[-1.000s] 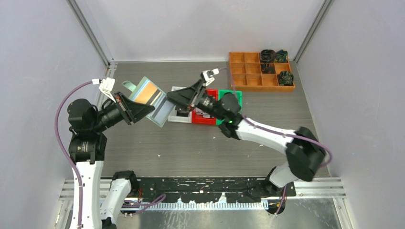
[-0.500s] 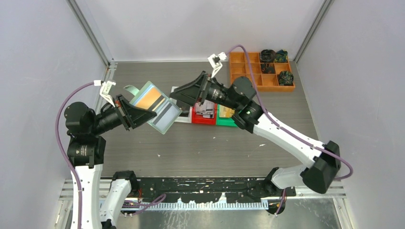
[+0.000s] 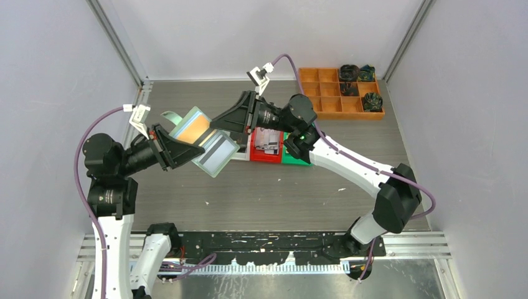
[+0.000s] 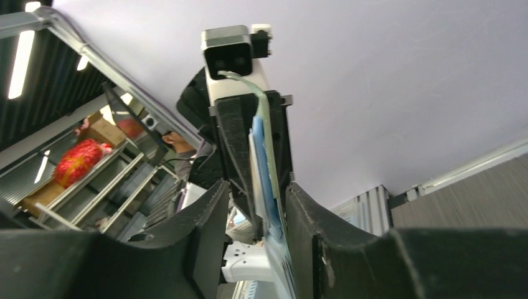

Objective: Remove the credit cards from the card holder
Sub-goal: Remove the credit card from the card holder.

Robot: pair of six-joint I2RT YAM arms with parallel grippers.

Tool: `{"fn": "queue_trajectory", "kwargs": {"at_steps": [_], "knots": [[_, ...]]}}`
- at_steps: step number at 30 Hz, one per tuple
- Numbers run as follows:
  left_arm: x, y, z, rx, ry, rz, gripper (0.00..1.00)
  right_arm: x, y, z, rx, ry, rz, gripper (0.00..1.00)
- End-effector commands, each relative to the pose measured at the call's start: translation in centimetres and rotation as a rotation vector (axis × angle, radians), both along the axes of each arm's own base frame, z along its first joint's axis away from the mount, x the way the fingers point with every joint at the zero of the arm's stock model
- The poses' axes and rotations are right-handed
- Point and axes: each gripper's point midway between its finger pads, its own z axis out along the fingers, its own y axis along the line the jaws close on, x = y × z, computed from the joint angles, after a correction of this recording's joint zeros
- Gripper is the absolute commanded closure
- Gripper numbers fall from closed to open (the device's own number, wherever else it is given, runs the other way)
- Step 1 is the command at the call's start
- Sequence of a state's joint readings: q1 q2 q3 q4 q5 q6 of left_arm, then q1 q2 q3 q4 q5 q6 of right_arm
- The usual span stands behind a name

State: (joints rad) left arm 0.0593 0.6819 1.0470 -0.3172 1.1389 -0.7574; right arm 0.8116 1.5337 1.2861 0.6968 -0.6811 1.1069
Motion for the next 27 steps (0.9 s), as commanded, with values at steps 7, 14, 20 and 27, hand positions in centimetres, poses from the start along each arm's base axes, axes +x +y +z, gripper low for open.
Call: {"fn": "queue_trajectory", "kwargs": {"at_steps": [7,14,20,27], "knots": [[-0.3,0.0,2.3,0.002,-0.096,-0.002,0.99,-3.4,-0.5,3.7,0.075,-0.079,0.124,0.73],[-0.3,0.0,2.3,0.004,-0.091,0.005,0.95,-3.8,0.4,2.7,0.011,-0.094,0.124,0.73],[-0.5,-0.1,2.3,0.012,-0.081,-0.006,0.45,-4.6,0.0,2.6,-0.018,-0.149,0.136,0.99],[-0.4,-0.1,3.0,0.021,-0.09,-0.011,0.39,-5.7,-0.5,-0.4,-0.186,-0.221,0.192,0.99]]}}
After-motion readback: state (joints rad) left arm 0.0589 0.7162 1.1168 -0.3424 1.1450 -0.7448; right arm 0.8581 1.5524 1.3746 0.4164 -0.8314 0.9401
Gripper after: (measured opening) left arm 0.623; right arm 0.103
